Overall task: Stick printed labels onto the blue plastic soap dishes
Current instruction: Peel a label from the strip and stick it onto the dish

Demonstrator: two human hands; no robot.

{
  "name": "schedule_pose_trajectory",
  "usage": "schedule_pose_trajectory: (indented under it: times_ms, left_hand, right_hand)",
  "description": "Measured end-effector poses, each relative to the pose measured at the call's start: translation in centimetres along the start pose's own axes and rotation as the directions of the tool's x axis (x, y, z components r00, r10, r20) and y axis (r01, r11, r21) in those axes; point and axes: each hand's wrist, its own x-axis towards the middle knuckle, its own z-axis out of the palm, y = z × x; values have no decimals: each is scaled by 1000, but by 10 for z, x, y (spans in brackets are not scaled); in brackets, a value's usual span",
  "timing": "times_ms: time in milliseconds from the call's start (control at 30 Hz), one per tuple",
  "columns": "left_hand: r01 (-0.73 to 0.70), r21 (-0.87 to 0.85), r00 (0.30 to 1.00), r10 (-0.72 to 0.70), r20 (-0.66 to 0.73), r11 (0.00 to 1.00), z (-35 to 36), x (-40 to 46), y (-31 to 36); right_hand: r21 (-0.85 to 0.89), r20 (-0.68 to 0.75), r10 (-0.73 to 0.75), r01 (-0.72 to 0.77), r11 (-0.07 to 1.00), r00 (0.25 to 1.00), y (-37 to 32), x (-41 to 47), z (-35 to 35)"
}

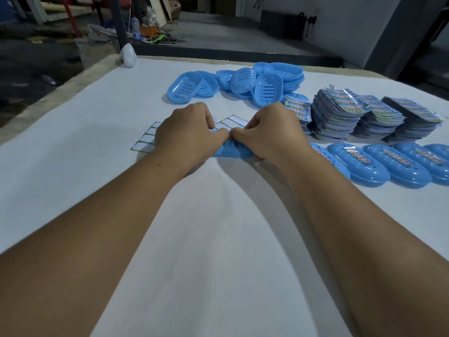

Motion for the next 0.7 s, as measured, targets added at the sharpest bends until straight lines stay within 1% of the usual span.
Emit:
schedule_pose_trajectory:
  times_ms: [133,233,300,333,400,433,467,533,633,700]
  left_hand:
    - [-7,4,1000,7,2,1000,0,1,-3]
    - [13,-68,1000,-13,-3,998,0,0,-4]
    - [37,-139,999,-42,-33,990,-3,1,-5]
    - [46,-169,997,-56,-58,985,-4,2,-6]
    - [46,-213,991,-72,-115,976,-7,3,-7]
    - [39,-226,988,-72,-139,973,-8,3,-8]
    - [29,-231,985,-67,-160,973,-9,4,-9]
    - [3,-225,981,-46,-186,974,-9,3,-11]
    - [-29,-232,980,-18,-199,972,-10,3,-11]
    - [-47,-236,979,-2,-202,971,-10,1,-9]
  right_hand:
    - [-18,-1,7,-7,1000,1000,0,-2,-1]
    - [69,4,33,-34,997,999,2,-5,-1]
    - [164,-40,46,-39,986,998,2,-6,0]
    - [178,-81,42,-27,984,996,3,-4,-1]
    - [149,-149,5,18,989,989,4,-3,-2]
    - [145,-152,-20,42,989,988,4,-3,-3]
    - [156,-125,-47,66,986,991,4,-6,-3]
    - [162,-10,-130,130,978,991,4,-12,-1]
    - [69,172,-260,251,965,950,0,-21,3]
    - [-3,248,-277,287,958,928,-3,-24,6]
